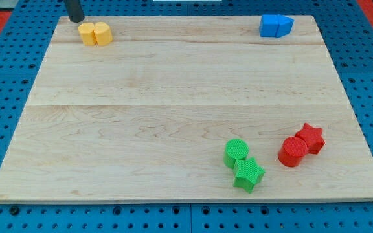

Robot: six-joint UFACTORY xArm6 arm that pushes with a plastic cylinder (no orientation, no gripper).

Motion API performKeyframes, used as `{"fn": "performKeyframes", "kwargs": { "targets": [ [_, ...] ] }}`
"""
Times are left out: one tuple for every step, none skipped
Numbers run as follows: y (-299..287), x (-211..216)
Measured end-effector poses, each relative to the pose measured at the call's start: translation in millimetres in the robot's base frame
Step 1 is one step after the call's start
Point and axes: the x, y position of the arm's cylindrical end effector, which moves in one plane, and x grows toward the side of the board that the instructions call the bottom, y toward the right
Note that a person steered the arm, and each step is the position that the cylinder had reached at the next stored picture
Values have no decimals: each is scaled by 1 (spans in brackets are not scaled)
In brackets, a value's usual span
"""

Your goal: Slide the yellow heart towards the center

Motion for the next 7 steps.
{"fn": "performKeyframes", "kwargs": {
  "targets": [
    [-1,14],
    [-1,18],
    [2,19],
    [0,24],
    [-5,27],
    [24,38],
    [64,44]
  ]
}}
